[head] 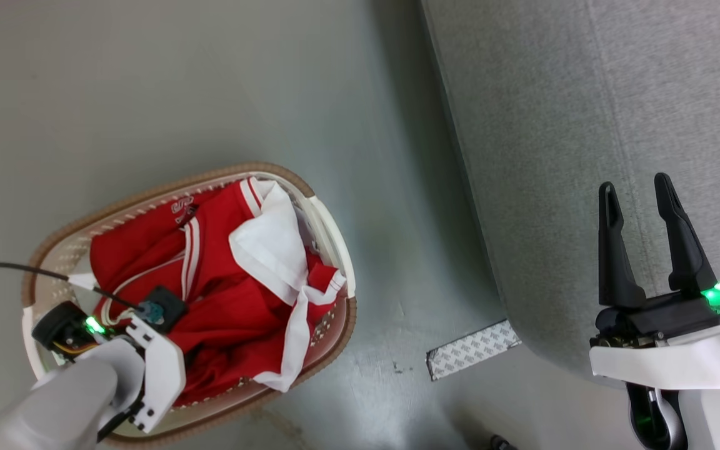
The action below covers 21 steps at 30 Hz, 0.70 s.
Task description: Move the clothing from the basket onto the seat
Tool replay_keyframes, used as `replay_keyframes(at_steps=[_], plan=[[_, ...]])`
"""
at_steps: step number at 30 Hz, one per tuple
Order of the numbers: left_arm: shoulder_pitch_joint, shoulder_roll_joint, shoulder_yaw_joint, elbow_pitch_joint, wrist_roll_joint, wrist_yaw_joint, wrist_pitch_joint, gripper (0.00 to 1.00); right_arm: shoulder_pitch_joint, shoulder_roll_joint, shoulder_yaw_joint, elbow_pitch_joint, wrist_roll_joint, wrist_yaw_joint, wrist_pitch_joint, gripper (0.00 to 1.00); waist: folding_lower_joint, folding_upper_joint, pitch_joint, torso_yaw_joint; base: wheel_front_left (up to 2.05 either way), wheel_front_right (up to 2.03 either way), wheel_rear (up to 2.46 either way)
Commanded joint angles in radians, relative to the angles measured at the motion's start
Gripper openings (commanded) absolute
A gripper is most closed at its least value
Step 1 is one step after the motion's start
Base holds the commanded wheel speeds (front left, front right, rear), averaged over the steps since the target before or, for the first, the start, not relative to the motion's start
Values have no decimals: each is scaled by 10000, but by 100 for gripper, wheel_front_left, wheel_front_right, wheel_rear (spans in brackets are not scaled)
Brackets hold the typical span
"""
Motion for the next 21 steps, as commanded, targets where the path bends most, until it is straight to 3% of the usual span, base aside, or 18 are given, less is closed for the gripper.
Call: replay_keyframes(at_steps=[1, 3, 4, 5, 6, 16, 21], plan=[[-164, 159, -88, -15, -127, 8, 46, 100, -213, 2, 29, -59, 58, -21, -28, 100, -1, 0, 226, 6, 0, 0, 0], [-306, 213, -225, -121, -243, 7, 53, 100, -280, 2, 17, -124, 92, -21, -26, 100, -1, 0, 422, 9, 0, 0, 0], [-358, 229, -286, -187, -317, 7, 50, 92, -313, 2, 8, -144, 101, -21, -26, 100, -1, 0, 513, 11, 0, 0, 0], [-403, 250, -347, -238, -369, 7, 31, 49, -356, 2, -13, -156, 124, -21, -28, 100, -1, 0, 571, 14, 0, 0, 0], [-432, 279, -427, -320, -392, 7, 26, 0, -395, 3, -35, -160, 133, -21, -28, 100, -1, 0, 620, 17, 0, 0, 0], [-244, 9, -645, -531, -888, 8, -889, 0, -468, 1, -519, 105, -3, -21, -28, 100, -1, 0, -203, 324, 0, 0, 0], [248, -492, -258, -415, -1505, 46, -1847, 0, -99, -2, -624, 362, -249, -21, -26, 100, -1, 0, -1537, 745, 0, 0, 0]])
